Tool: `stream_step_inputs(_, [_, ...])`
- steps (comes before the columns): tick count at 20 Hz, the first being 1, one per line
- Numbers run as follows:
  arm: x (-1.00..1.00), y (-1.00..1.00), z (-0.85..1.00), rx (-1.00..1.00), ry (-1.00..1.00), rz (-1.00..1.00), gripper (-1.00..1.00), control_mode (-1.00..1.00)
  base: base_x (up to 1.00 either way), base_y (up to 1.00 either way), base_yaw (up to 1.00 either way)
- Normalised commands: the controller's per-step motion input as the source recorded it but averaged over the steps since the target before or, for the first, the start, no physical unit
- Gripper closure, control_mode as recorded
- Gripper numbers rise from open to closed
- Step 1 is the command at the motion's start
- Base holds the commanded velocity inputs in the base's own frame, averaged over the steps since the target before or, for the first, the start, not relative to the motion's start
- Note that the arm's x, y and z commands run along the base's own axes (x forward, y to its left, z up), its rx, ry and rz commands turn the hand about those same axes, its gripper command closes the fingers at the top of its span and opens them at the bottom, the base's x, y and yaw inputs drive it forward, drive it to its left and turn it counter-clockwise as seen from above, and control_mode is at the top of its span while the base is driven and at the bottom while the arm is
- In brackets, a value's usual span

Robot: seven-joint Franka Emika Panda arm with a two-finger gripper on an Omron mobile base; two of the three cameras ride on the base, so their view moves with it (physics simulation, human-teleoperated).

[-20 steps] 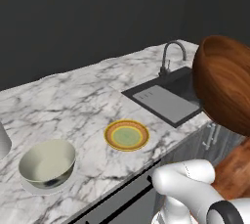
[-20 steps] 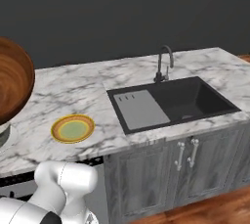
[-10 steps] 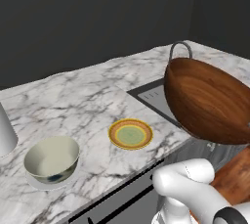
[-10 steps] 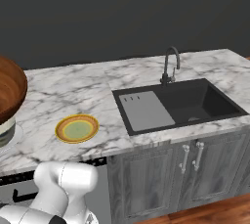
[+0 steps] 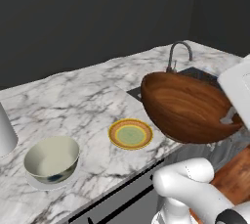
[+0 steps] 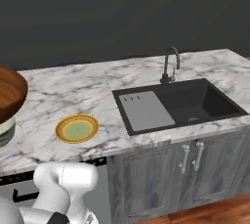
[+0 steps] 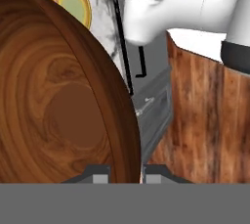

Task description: Move the bowls from the cabinet to the plates on the dining table.

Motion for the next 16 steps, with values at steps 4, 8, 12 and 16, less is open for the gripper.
stream_step_inputs(4, [0.81, -0.11, -0.37, -0.09, 0.00, 0.15, 1.00, -1.00, 0.00, 0.00, 0.00])
stream_step_inputs(8, [0.84, -0.19, -0.31, -0.04, -0.03, 0.19, 1.00, -1.00, 0.00, 0.00, 0.00])
stream_step_inputs(12, [0.84, -0.31, -0.24, -0.01, 0.00, 0.22, 1.00, -1.00, 0.00, 0.00, 0.00])
stream_step_inputs(16, [0.82, -0.32, -0.22, 0.00, 0.00, 0.24, 1.00, -1.00, 0.00, 0.00, 0.00])
